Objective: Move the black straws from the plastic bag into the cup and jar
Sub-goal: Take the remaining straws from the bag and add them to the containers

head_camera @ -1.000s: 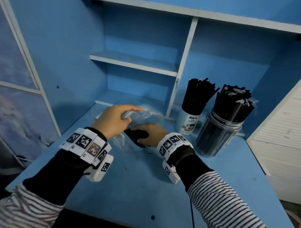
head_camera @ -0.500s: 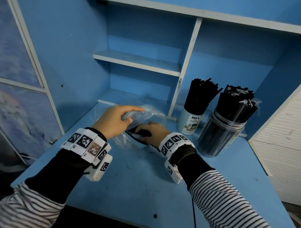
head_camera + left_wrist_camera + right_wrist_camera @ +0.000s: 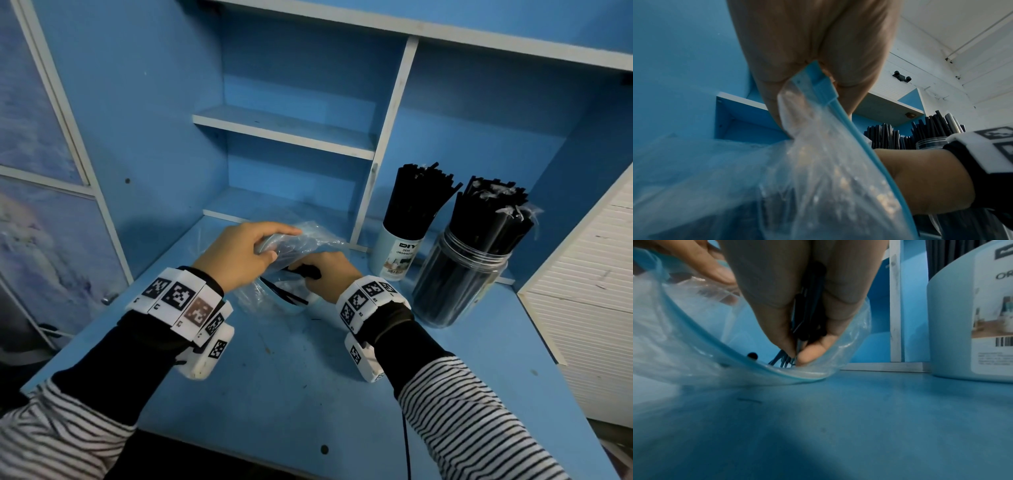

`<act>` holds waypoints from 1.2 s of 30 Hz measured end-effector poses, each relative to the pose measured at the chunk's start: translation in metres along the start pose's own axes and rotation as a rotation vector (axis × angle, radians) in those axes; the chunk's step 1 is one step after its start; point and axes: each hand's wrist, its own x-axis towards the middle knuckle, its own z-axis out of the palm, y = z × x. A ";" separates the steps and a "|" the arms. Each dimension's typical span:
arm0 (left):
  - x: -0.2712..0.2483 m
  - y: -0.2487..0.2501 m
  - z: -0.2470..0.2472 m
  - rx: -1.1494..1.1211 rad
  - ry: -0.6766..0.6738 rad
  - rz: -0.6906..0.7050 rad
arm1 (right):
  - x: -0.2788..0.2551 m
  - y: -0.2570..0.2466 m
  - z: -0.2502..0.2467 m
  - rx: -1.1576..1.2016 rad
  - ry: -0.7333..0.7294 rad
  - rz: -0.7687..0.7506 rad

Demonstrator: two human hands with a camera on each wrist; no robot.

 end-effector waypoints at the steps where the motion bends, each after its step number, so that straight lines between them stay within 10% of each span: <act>1: 0.000 -0.001 0.000 0.000 0.001 -0.002 | -0.002 0.000 -0.001 0.012 0.011 -0.009; 13: -0.010 0.030 0.005 0.062 0.197 0.214 | -0.072 0.002 -0.068 0.057 -0.002 0.009; 17: -0.007 0.060 0.032 0.083 0.000 0.374 | -0.095 -0.004 -0.090 0.048 -0.047 0.013; 26: 0.014 0.084 0.100 0.133 0.050 0.218 | -0.130 -0.007 -0.127 0.120 -0.069 0.007; 36: 0.025 0.111 0.113 -0.471 -0.057 -0.047 | -0.126 -0.020 -0.155 0.335 0.586 -0.234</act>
